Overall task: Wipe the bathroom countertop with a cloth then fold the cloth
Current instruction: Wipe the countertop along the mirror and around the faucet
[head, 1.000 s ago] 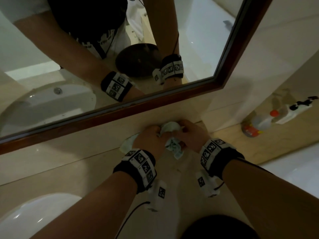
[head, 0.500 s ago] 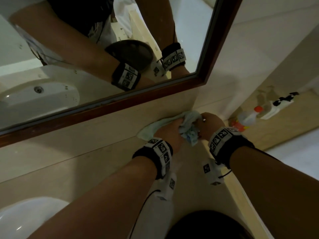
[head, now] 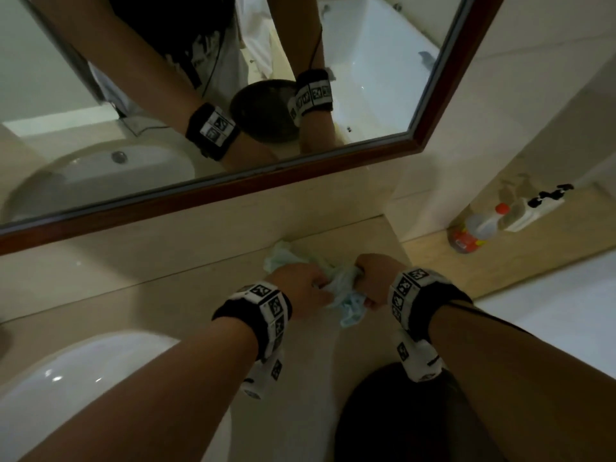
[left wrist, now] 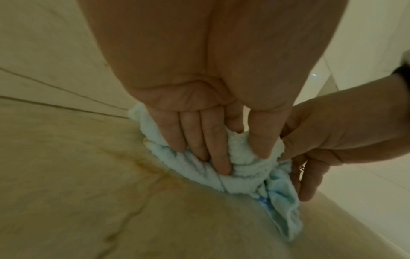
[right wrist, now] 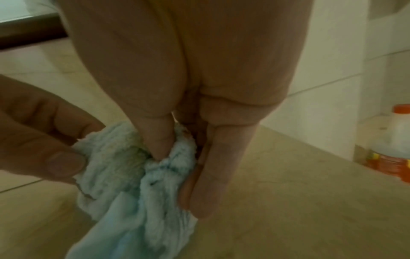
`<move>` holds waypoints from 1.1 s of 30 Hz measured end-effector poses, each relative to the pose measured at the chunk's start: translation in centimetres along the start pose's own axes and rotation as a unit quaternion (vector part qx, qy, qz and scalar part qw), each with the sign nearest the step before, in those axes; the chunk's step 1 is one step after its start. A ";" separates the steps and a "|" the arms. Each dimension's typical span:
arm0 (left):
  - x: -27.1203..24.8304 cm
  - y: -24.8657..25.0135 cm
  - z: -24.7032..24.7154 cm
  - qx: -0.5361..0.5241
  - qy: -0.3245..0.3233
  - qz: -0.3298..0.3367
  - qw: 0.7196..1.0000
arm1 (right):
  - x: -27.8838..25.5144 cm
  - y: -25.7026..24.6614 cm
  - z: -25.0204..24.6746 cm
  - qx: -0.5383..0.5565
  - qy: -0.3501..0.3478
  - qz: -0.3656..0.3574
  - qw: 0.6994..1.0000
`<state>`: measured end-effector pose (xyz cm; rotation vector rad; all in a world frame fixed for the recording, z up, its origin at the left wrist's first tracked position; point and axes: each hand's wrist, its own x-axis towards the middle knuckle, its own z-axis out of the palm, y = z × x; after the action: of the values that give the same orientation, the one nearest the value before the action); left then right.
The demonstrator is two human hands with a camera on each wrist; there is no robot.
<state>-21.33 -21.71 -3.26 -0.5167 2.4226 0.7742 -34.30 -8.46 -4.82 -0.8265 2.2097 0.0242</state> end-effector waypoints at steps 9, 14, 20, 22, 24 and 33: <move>-6.5 -11.4 -1.8 0.053 0.053 -0.108 0.991 | -0.4 -13.7 7.3 0.085 0.028 -0.082 0.993; -9.7 -16.1 -2.6 0.057 0.107 -0.187 0.975 | 0.5 -20.2 10.2 0.110 0.021 -0.114 0.987; -6.2 -12.2 -2.3 -0.040 0.114 -0.172 0.978 | 2.7 -16.4 6.1 0.101 0.069 -0.061 0.991; -4.4 -10.0 -2.0 -0.107 0.125 -0.143 0.976 | 3.3 -13.6 4.0 0.106 0.105 -0.019 0.989; -2.8 -7.5 -1.8 -0.170 0.126 -0.091 0.973 | 3.0 -11.0 2.1 0.154 0.145 0.013 0.977; -1.5 1.8 -3.8 -0.236 0.266 0.113 0.928 | -0.6 -6.2 -4.1 0.706 0.236 0.030 0.668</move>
<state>-22.53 -22.45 0.99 -0.7112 2.8209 1.5048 -33.13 -14.13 -0.07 0.2049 1.8354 -1.7965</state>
